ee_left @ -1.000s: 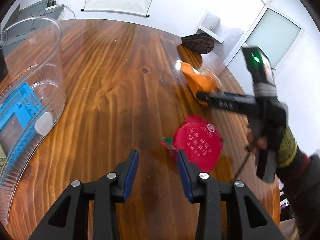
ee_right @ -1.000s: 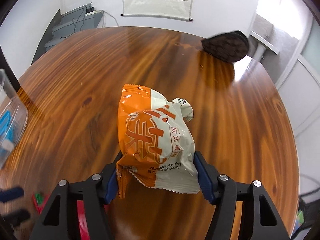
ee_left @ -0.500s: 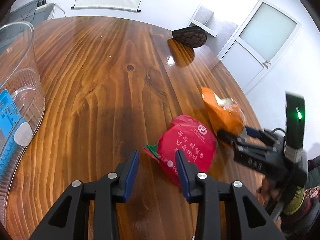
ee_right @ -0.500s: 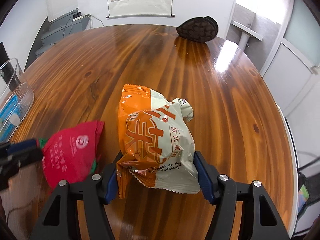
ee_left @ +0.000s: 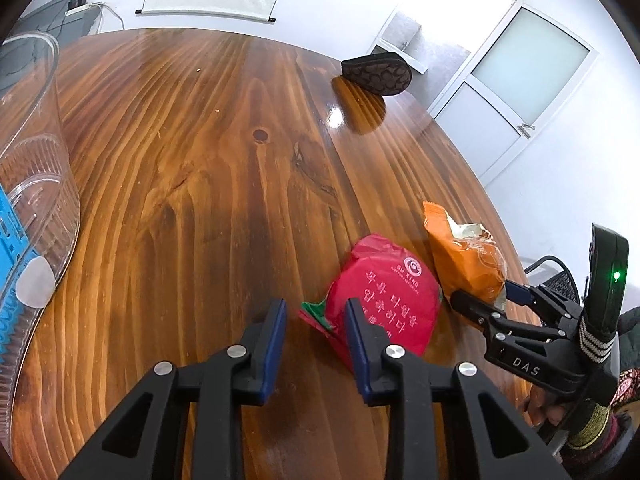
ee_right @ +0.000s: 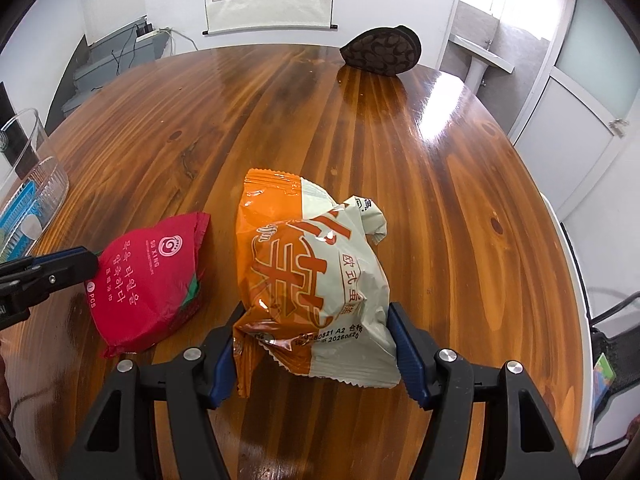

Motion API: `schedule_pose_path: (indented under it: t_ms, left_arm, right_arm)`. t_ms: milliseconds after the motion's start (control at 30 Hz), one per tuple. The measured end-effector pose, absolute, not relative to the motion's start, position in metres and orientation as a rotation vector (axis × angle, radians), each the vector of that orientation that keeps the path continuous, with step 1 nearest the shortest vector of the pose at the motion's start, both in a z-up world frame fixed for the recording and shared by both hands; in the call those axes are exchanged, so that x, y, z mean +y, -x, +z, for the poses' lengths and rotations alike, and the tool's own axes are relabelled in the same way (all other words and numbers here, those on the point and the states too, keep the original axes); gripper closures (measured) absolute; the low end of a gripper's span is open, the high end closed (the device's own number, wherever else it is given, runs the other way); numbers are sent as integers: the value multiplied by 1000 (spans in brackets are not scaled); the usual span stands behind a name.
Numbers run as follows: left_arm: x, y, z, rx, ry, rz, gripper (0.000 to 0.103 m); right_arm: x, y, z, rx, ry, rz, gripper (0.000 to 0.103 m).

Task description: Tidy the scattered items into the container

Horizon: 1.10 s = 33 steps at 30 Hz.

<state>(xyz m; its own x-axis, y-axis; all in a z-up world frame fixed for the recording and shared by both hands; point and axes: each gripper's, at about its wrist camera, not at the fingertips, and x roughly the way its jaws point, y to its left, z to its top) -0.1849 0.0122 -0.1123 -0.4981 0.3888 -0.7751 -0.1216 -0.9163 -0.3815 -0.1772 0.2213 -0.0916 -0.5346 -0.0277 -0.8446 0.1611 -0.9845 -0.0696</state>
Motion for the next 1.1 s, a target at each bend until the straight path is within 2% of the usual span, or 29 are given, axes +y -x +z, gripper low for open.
schedule_pose_path:
  t_ms: [167, 267, 467, 567, 867, 1100]
  left_arm:
    - [11, 184, -112, -404, 1367, 2456, 77]
    - [10, 184, -112, -404, 1366, 2454, 83]
    - [9, 184, -112, -404, 1363, 2450, 84]
    - [9, 183, -112, -409, 1361, 2446, 91]
    - [15, 174, -112, -412, 1347, 2402, 93]
    - [14, 162, -98, -434, 1288, 2411, 100]
  right_arm:
    - [221, 179, -91, 217, -1458, -2654, 36]
    - [221, 181, -91, 221, -1460, -2655, 36]
    - [219, 180, -91, 221, -1458, -2661, 36]
    - [219, 178, -91, 216, -1457, -2664, 36]
    - [220, 179, -91, 206, -1454, -2665, 36]
    - [220, 178, -89, 188, -1443, -2668, 36]
